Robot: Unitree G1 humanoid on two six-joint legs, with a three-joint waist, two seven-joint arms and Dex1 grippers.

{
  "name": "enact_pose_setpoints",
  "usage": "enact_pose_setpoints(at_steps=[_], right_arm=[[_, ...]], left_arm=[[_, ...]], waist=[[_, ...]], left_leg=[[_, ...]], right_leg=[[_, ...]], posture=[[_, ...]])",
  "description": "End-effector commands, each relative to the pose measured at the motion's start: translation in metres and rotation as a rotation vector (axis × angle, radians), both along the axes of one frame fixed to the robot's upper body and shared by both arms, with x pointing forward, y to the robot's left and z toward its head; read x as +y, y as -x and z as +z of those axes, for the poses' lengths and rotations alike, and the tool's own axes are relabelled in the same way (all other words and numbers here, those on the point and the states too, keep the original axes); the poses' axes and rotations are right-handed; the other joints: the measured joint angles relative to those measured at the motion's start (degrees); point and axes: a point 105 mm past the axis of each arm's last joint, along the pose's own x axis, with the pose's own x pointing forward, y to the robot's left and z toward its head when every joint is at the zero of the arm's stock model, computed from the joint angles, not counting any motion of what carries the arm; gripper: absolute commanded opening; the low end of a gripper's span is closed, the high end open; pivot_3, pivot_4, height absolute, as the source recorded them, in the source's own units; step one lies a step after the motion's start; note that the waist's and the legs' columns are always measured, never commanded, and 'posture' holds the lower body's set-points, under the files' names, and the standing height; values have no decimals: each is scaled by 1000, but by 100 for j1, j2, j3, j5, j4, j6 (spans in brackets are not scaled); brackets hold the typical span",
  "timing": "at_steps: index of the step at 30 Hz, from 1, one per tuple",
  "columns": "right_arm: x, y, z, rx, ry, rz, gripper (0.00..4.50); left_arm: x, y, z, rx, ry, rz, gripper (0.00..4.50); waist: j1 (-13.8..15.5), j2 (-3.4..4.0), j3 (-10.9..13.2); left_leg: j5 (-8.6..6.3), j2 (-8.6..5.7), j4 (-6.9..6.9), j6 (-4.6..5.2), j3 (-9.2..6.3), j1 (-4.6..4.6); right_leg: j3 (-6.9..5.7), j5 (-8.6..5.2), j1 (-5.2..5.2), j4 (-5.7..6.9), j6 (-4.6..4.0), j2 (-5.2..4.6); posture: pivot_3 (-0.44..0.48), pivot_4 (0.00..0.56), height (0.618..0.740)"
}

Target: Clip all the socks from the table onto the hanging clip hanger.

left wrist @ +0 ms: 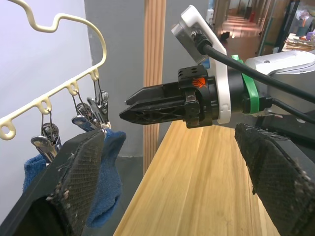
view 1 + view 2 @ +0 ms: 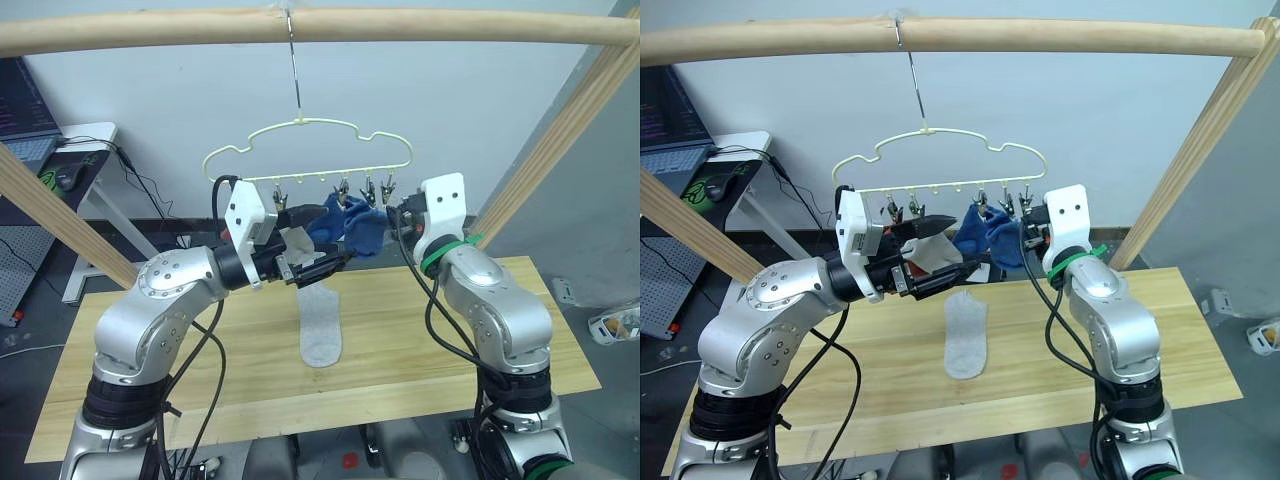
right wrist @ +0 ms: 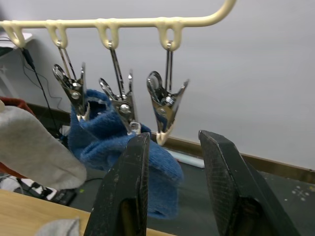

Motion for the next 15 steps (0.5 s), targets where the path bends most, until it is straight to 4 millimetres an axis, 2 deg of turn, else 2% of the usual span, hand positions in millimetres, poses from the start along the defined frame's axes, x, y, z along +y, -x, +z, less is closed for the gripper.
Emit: enact_pose_setpoints(at_steps=[1,15], right_arm=[[1,-1,17,-73,-25,-19,1638],[7,-6,18,-76,-52,-45,1638]], left_arm=[[-1,3,9,-57,-11,-12,4500],[1,1,6,-55,-22,1,4500]], waist=[[1,0,0],[3,0,0]], left_leg=[[0,0,0,0,0,0],[0,1,-2,0,-1,-2]], right_leg=[[0,0,0,0,0,0],[0,0,0,-4,0,0]], posture=[[-157,185,735],[-150,189,735]])
